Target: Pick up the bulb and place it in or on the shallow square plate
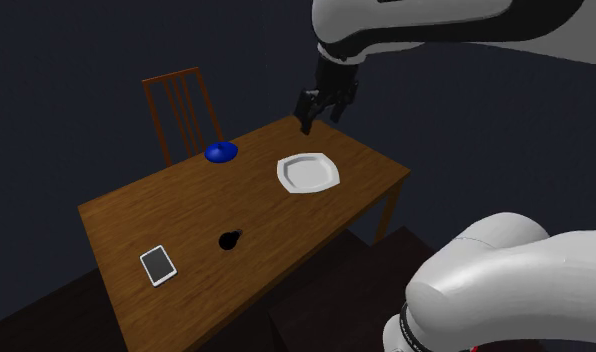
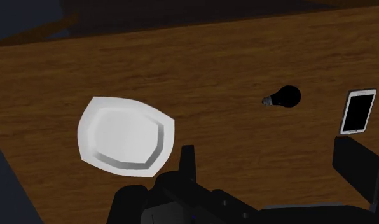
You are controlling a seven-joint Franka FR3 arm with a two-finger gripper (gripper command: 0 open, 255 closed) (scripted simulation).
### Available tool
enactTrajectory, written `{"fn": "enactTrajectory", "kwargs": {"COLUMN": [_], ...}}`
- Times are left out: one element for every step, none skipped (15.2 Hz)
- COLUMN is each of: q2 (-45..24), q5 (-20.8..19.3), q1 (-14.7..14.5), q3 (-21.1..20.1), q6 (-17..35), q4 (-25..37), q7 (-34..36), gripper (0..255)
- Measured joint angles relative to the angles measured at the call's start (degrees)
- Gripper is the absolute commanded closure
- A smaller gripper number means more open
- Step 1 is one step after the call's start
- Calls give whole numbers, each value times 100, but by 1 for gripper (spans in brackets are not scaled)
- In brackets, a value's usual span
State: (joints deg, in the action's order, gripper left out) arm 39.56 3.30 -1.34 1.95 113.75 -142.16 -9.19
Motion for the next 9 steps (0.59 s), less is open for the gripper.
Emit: {"fn": "enactTrajectory", "kwargs": {"q2": [-117,-271,-414,-541,-702,-883,-1039,-1222,-1406], "q5": [20,57,84,110,148,180,212,251,291], "q1": [-20,-61,-91,-115,-157,-192,-224,-267,-308], "q3": [0,-37,-56,-55,-92,-113,-128,-165,-194], "q6": [252,444,626,821,1009,1174,1402,1590,1814], "q4": [-144,-177,-216,-288,-313,-295,-375,-376,-416], "q7": [-28,-10,-14,-44,-27,-29,-47,-31,-32], "gripper": [0,0,0,0,0,0,0,0,0]}}
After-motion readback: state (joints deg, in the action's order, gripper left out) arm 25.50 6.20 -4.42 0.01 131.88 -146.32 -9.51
